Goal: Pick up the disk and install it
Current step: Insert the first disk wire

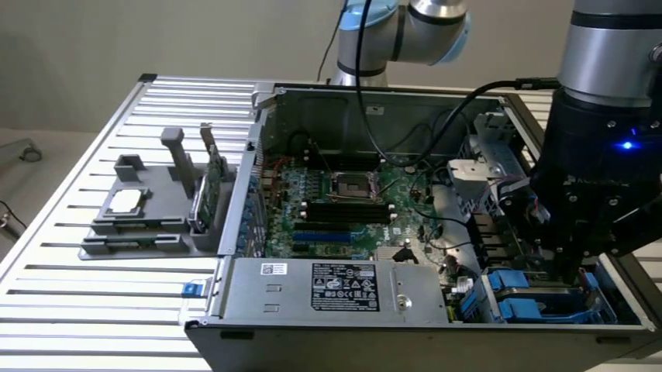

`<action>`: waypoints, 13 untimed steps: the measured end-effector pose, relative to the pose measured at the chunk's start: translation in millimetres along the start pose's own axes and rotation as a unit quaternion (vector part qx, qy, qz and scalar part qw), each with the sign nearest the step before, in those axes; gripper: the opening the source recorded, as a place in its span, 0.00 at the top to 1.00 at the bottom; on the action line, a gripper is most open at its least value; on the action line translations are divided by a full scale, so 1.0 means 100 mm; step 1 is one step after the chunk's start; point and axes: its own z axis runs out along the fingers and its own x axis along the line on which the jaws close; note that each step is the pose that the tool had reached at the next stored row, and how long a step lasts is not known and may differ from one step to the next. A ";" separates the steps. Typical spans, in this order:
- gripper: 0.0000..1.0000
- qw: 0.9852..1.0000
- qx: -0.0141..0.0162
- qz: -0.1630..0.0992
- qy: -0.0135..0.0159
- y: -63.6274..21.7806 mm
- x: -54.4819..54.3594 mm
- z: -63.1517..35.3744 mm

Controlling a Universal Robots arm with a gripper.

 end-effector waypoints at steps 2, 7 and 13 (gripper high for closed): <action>0.83 1.000 0.000 0.001 0.000 0.011 0.00 0.001; 0.76 1.000 0.001 0.004 0.001 0.018 0.01 -0.002; 0.69 1.000 0.003 0.011 0.002 0.025 0.01 -0.003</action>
